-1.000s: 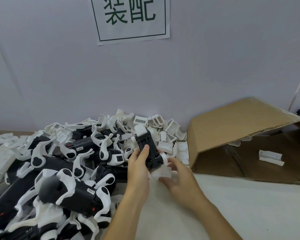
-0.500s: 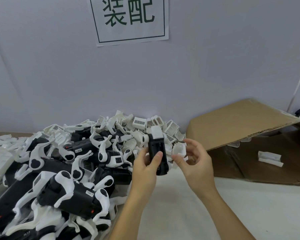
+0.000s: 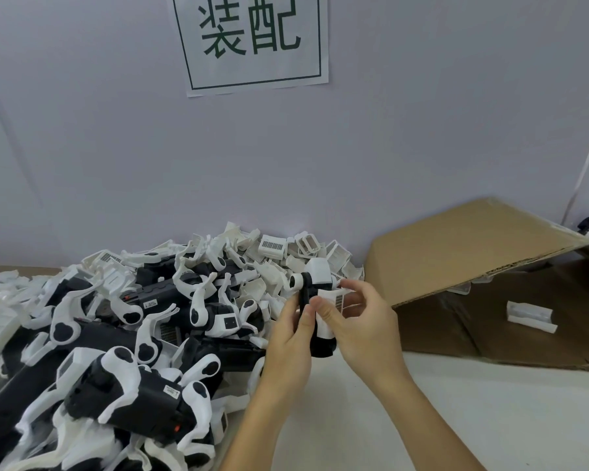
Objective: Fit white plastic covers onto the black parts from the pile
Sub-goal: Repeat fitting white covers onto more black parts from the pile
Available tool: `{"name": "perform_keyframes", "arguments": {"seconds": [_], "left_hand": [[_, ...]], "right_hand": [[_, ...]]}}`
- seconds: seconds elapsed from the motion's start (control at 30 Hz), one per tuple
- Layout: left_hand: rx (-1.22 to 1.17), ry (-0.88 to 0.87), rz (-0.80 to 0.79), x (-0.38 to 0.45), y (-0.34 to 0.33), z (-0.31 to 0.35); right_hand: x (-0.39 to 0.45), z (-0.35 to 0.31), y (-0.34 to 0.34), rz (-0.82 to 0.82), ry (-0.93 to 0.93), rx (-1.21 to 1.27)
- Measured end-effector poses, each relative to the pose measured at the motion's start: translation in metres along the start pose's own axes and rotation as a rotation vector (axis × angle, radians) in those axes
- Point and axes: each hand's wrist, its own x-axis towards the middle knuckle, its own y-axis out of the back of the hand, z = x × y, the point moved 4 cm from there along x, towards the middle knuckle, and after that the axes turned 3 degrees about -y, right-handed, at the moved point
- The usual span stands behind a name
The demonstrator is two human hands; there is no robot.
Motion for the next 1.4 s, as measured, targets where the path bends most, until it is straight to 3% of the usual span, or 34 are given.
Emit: {"name": "perform_keyframes", "arguments": {"seconds": [0.37,0.63,0.8,1.0,1.17,1.4], "left_hand": [[-0.008,0.057,0.084,0.003,0.008,-0.013],[0.002,0.01,0.026,-0.002,0.0,-0.002],[-0.104,0.052,0.107,0.0,0.006,-0.002],[-0.161,0.052,0.057,-0.001,0.006,-0.001],[-0.22,0.026,0.017,-0.001,0.005,0.0],[-0.168,0.051,0.107,-0.001,0.007,-0.001]], "right_hand": [[0.0,0.0,0.001,-0.22,0.08,-0.012],[0.005,0.001,0.006,-0.151,0.008,-0.016],[0.001,-0.004,0.006,-0.286,-0.027,0.064],[-0.003,-0.004,0.0,-0.432,-0.219,0.233],[-0.001,-0.002,0.0,-0.392,-0.23,0.249],[-0.008,-0.004,-0.007,-0.384,-0.239,0.346]]}}
